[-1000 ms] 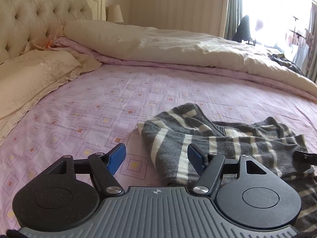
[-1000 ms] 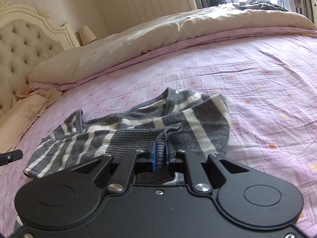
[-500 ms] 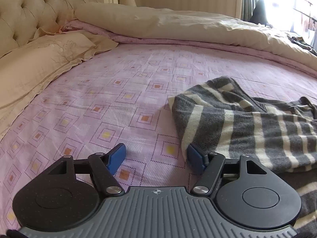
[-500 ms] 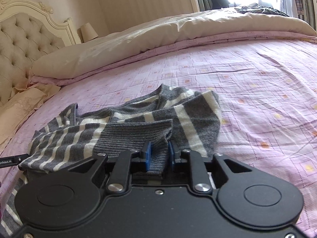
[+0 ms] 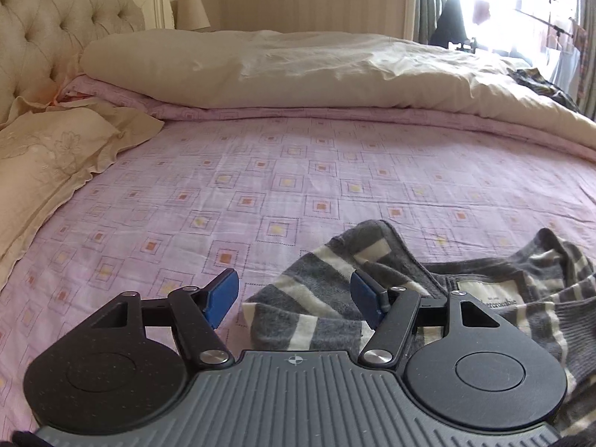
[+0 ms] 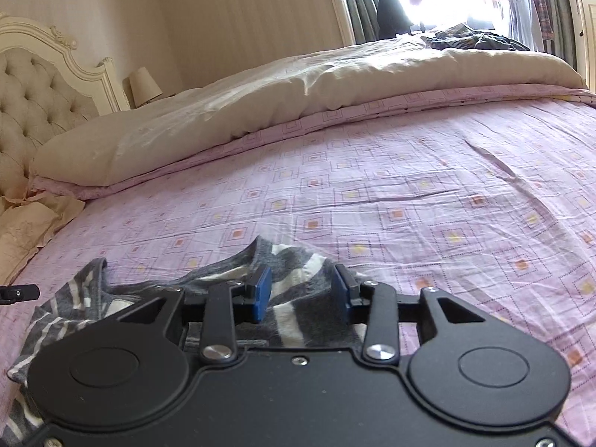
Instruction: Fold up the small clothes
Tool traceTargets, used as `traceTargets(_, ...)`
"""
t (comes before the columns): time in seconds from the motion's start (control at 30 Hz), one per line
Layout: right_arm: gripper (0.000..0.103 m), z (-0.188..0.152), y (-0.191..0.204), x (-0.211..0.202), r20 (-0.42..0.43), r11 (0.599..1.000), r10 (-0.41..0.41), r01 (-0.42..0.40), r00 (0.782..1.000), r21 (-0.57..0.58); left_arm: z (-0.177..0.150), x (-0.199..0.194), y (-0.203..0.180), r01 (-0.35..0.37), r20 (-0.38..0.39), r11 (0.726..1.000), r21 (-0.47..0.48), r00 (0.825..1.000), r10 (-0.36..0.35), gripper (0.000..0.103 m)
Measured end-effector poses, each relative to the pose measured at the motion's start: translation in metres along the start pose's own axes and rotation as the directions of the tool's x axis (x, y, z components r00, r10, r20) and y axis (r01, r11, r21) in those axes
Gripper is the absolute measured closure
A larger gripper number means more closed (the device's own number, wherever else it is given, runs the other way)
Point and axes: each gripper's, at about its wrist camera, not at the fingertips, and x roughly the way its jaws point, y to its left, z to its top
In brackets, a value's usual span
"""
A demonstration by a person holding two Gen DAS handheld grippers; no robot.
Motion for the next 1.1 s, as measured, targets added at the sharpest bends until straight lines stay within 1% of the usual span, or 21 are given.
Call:
traceTargets(0.07,0.055,0.004,-0.005,0.008,-0.009,1.0,-0.011,0.011,1.0,-0.014,0.001,0.018,-0.003,0.014,-0.021,1.0,-0.006,1.0,-0.014,0.038)
traceTargets(0.17,0.055,0.009,-0.011,0.017,-0.018,0.999,-0.018,0.018,1.0,-0.03,0.001,0.041,-0.002,0.035,-0.052,0.998,-0.054,0.998,-0.038,0.038)
traceTargets(0.2,0.054,0.012,-0.013,0.021,-0.02,0.999,-0.02,0.019,1.0,-0.03,-0.001,0.049,0.001,0.017,-0.07,0.997,-0.075,0.997,-0.023,0.038)
traceTargets(0.23,0.053,0.014,-0.015,0.024,-0.024,0.999,-0.024,0.023,0.999,-0.031,-0.004,0.055,0.004,-0.017,-0.084,0.996,-0.086,0.996,0.009,0.037)
traceTargets(0.27,0.052,0.016,-0.017,0.028,-0.029,0.999,-0.026,0.025,0.999,-0.034,-0.008,0.058,0.006,-0.019,-0.07,0.996,-0.086,0.997,0.013,0.035)
traceTargets(0.33,0.049,0.019,-0.022,0.037,-0.048,0.999,-0.012,0.01,0.999,-0.036,-0.016,0.057,0.006,-0.016,-0.029,0.999,-0.048,0.999,0.015,0.032)
traceTargets(0.37,0.046,0.02,-0.023,0.041,-0.059,0.999,0.0,-0.002,0.998,-0.034,-0.021,0.056,0.006,-0.018,-0.005,0.999,-0.047,1.0,0.018,0.03)
traceTargets(0.43,0.045,0.02,-0.026,0.049,-0.076,0.999,0.03,-0.032,0.997,-0.024,-0.028,0.053,0.006,-0.017,0.034,0.998,-0.061,0.999,0.019,0.029)
traceTargets(0.53,0.045,0.017,-0.025,0.059,-0.107,0.998,0.036,-0.041,0.994,-0.045,-0.027,0.053,0.008,-0.007,0.04,0.997,-0.076,0.999,0.01,0.029)
traceTargets(0.6,0.045,0.015,-0.025,0.06,-0.102,0.996,0.038,-0.045,0.994,-0.074,-0.028,0.053,0.008,-0.008,0.045,0.997,-0.077,0.999,0.011,0.029)
traceTargets(0.67,0.044,0.014,-0.028,0.057,-0.095,0.996,0.05,-0.057,0.994,-0.075,-0.029,0.053,0.007,-0.014,0.047,0.997,-0.073,0.999,0.018,0.029)
traceTargets(0.73,0.044,0.014,-0.037,0.051,-0.067,0.997,0.06,-0.063,0.996,-0.033,-0.029,0.053,0.007,-0.012,0.047,0.997,-0.076,0.999,0.016,0.028)
traceTargets(0.8,0.044,0.014,-0.049,0.046,-0.047,0.998,0.051,-0.05,0.998,0.026,-0.029,0.054,0.007,-0.006,0.049,0.997,-0.082,0.999,0.01,0.028)
traceTargets(0.87,0.044,0.013,-0.06,0.046,-0.055,0.995,0.066,-0.061,0.996,0.079,-0.029,0.055,0.008,-0.006,0.05,0.997,-0.082,0.999,0.01,0.028)
traceTargets(0.93,0.044,0.012,-0.061,0.046,-0.057,0.994,0.075,-0.07,0.996,0.081,-0.029,0.055,0.008,-0.008,0.049,0.997,-0.08,0.999,0.012,0.028)
traceTargets(1.0,0.046,0.012,-0.056,0.047,-0.067,0.995,0.086,-0.082,0.994,0.06,-0.029,0.055,0.008,-0.008,0.049,0.997,-0.081,0.999,0.012,0.028)
traceTargets(1.1,0.057,0.009,-0.04,0.05,-0.095,0.995,0.1,-0.102,0.99,-0.012,-0.029,0.055,0.008,-0.008,0.049,0.997,-0.08,0.999,0.012,0.027)
